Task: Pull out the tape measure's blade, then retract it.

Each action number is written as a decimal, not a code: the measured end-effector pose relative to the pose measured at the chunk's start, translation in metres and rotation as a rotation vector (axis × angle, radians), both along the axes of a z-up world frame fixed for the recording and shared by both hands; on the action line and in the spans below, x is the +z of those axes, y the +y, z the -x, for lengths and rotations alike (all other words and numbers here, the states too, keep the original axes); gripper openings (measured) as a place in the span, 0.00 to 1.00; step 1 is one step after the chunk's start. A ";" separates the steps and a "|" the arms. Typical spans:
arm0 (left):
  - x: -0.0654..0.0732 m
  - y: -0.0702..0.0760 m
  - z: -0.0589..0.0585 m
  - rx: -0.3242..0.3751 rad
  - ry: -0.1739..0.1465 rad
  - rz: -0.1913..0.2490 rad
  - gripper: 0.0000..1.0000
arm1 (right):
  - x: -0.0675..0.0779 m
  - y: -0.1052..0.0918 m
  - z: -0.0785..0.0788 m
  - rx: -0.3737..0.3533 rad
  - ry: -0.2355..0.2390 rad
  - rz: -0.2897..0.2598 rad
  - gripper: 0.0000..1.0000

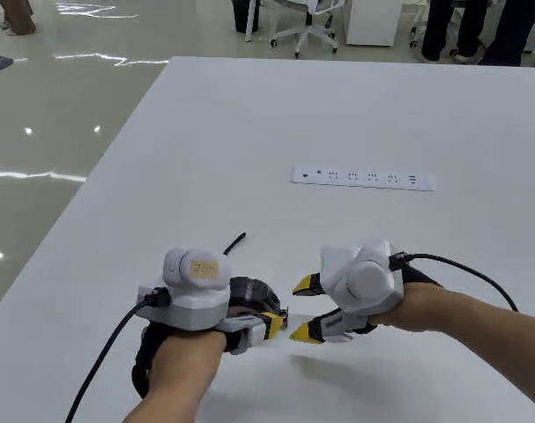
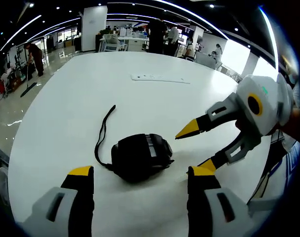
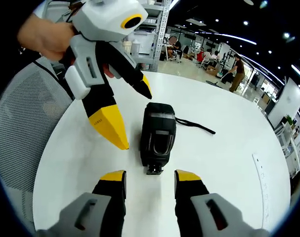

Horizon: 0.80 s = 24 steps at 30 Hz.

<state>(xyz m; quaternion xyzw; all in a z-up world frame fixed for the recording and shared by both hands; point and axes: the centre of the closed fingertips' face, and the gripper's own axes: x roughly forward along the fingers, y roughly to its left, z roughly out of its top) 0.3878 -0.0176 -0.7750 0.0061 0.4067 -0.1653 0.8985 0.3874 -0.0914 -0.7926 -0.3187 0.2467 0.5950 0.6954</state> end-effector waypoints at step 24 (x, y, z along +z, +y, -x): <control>0.021 -0.006 0.038 -0.280 -0.015 0.020 0.87 | 0.038 -0.025 0.024 -0.241 -0.001 -0.056 0.58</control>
